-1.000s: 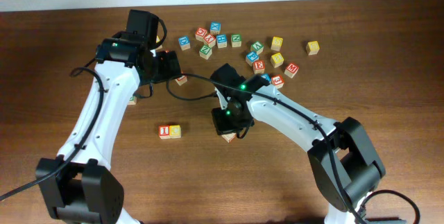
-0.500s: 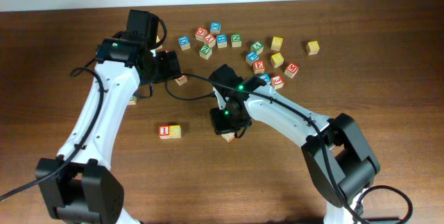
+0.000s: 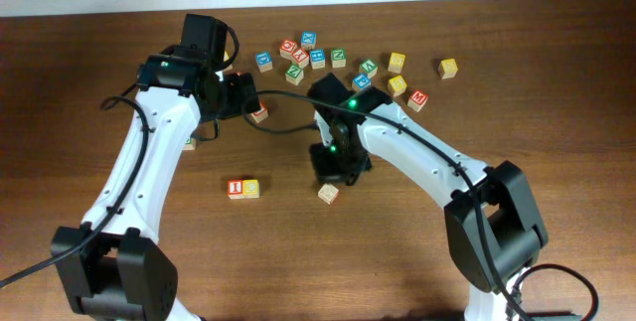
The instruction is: Spell out ICRA
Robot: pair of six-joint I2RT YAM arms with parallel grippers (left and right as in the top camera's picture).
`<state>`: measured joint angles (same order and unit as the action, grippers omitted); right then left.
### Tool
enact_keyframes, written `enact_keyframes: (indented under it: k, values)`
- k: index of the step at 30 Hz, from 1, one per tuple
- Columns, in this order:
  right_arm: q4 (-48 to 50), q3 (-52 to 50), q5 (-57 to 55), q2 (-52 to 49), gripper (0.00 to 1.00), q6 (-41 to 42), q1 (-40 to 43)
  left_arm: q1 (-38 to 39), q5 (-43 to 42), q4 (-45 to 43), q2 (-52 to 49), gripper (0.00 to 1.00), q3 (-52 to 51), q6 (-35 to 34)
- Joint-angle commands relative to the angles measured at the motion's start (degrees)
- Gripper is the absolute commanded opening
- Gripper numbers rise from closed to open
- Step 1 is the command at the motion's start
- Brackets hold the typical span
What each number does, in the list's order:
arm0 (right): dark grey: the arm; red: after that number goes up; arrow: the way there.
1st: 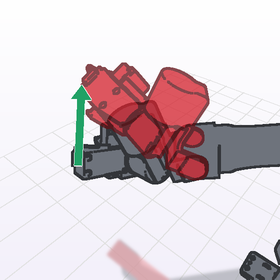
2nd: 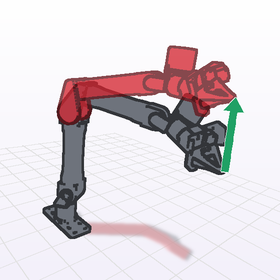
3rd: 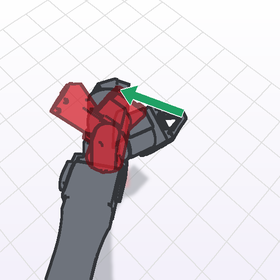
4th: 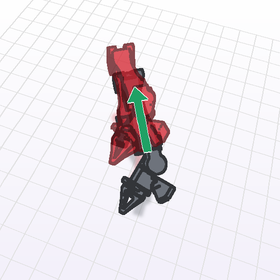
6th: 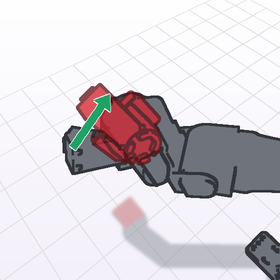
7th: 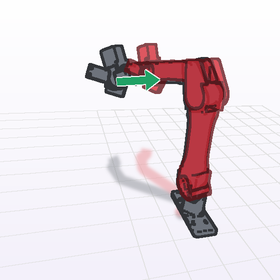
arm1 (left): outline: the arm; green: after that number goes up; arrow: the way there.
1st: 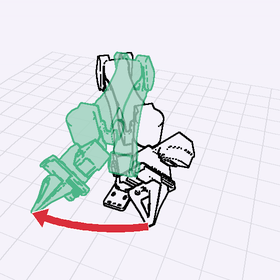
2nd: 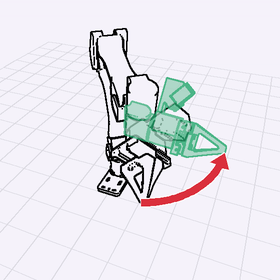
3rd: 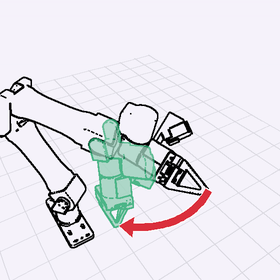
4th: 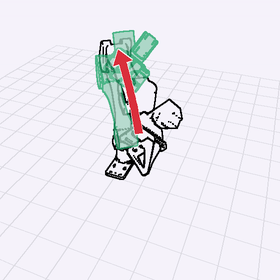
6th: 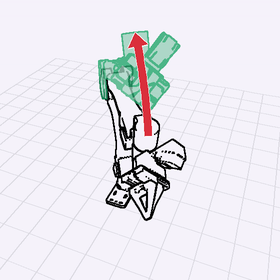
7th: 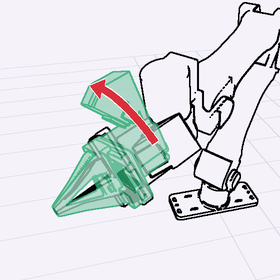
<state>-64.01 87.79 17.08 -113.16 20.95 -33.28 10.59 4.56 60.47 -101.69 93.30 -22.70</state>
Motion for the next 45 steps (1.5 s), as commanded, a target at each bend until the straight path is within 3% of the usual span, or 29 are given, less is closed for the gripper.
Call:
enact_keyframes:
  k: [1,9,31,38,45]
  values:
    - [-1.8,-1.5,0.3,0.3,0.04,-0.5,0.2,0.1,0.4,0.1,0.0,0.99,1.0,0.5]
    - [3.9,-11.4,0.5,0.3,0.04,4.1,0.3,0.1,0.4,0.1,0.0,0.99,1.0,0.5]
    - [20.9,-11.8,0.8,0.3,0.05,4.7,0.3,0.1,0.4,0.1,0.0,0.99,1.0,0.5]
    - [17.4,-11.8,9.0,0.3,0.04,4.7,1.1,0.1,0.4,0.1,0.0,0.99,1.0,0.5]
    - [18.5,-11.6,19.4,0.3,0.04,4.7,7.5,0.1,0.4,0.1,0.0,0.99,1.0,0.5]
